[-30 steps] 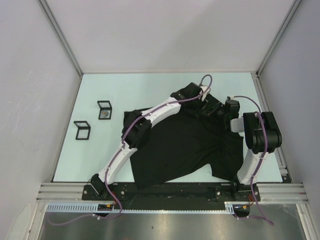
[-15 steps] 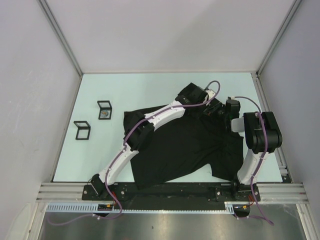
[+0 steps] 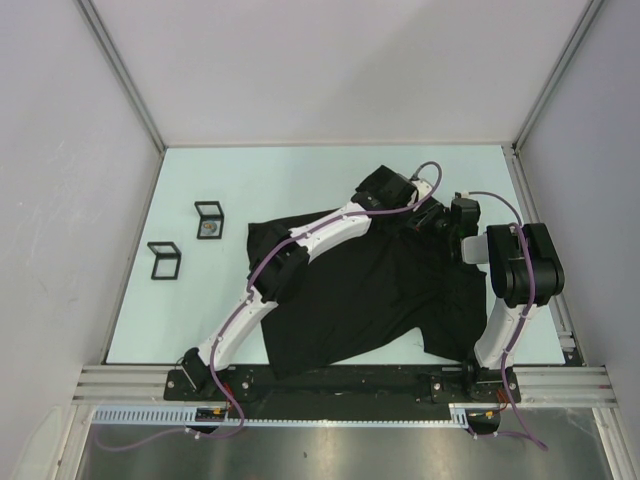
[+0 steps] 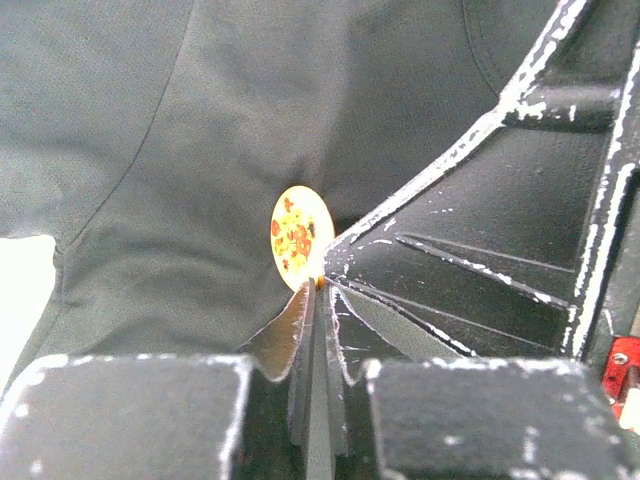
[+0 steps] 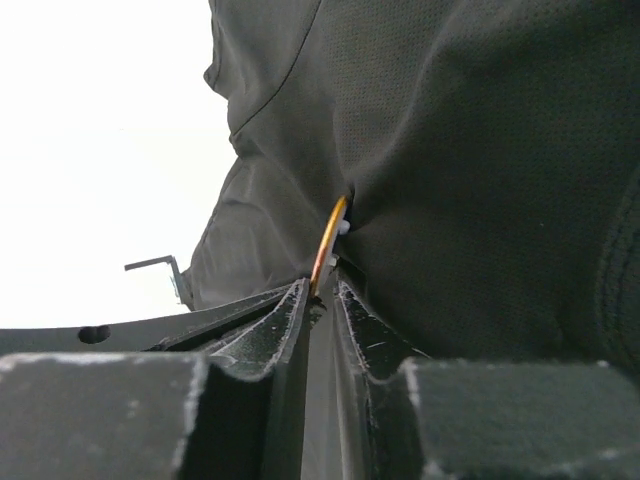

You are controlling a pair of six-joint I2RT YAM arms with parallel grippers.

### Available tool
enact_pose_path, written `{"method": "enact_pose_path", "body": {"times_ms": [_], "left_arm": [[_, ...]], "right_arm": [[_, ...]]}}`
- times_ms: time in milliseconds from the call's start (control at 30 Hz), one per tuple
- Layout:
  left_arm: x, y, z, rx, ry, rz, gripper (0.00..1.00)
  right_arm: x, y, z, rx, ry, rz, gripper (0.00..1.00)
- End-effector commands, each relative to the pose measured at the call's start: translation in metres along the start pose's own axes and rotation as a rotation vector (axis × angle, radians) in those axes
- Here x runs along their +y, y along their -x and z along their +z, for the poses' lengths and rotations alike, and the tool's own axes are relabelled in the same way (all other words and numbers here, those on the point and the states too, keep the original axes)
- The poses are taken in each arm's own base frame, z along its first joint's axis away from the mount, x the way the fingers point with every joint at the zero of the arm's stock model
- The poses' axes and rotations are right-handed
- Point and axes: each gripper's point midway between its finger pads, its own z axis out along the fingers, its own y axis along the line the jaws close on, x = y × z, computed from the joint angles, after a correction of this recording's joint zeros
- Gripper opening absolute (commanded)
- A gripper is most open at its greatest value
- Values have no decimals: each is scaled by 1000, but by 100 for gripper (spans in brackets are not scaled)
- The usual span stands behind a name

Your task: Remove the brooch from the garment

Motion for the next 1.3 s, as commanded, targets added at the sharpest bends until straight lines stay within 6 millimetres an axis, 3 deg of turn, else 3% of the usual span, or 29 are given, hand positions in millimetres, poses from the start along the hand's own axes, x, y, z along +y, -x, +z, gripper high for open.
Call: {"method": "enact_pose_path", "body": {"times_ms": [0,200,400,700,1067,1267], "left_arm": [[11,23,-8,-70,26,-12,8],[13,23,-8,-73,25,-33,4],[11,24,-9,-87,-2,-77,0],[13,23,-8,-84,-2,-90,0],[14,21,-10,-78,-2,-83,0],[13,20,-9,-76,-2,-83,0]], "right_arm": [[17,7,-1,-12,39,-54,23],[12,18,-10,-69,-29,-126,41],[17,24,-10,-96,-16,-159,46],[20,29,-2,-135,6,-168,29],[20,19,20,-65,28,-159,34],[24,19,24,-56,40,-153,29]]}}
